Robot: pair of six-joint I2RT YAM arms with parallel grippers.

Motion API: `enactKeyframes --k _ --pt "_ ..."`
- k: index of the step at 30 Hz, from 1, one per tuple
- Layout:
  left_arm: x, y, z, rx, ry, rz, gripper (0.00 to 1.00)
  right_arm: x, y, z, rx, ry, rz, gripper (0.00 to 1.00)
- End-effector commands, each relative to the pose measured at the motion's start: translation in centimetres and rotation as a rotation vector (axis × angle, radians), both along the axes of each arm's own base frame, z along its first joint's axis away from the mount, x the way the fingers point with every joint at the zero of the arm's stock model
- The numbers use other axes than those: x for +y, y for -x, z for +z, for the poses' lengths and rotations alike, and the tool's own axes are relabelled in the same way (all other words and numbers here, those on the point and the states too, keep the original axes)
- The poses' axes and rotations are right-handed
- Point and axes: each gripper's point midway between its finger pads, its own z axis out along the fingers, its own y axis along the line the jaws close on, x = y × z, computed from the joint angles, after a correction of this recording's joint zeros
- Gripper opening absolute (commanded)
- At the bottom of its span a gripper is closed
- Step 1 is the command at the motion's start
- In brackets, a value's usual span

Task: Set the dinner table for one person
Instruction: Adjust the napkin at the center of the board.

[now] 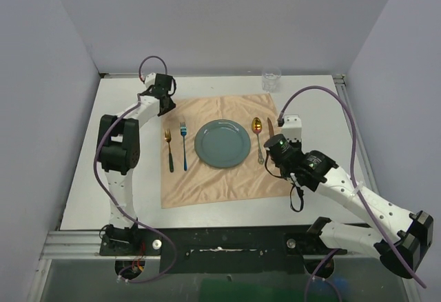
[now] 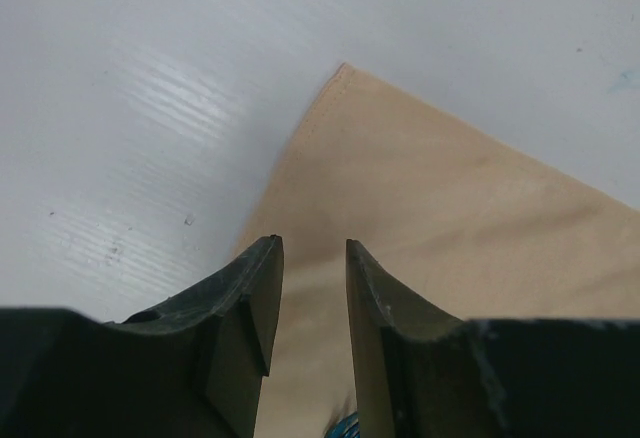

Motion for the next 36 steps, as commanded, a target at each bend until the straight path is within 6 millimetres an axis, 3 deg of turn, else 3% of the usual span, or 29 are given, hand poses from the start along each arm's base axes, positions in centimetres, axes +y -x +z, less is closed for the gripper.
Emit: enactKeyframes --k 1,6,10,25,36 --pt "-0.4 -2.6 2.7 -0.063 0.02 -0.034 0.3 0.3 0.1 -0.5 0.015 -0.048 -0.04 0.1" --pt "0.8 -2.9 3.6 -0.096 -0.04 0.003 0.3 1.7 0.6 -3.8 0.088 -0.083 -0.015 0.11" --pt "1.4 -3.6 3.5 -0.088 -0.089 0.001 0.3 2.2 0.6 -5.2 0.133 -0.072 -0.018 0.11" --pt "2.0 -5.5 -1.1 -0.027 -0.102 0.034 0.29 2.3 0.8 -4.2 0.104 -0.103 -0.027 0.08" --pt "2.5 -6.4 -1.2 -0.039 -0.131 0.068 0.29 2.1 0.9 -5.3 0.135 -0.072 -0.044 0.09"
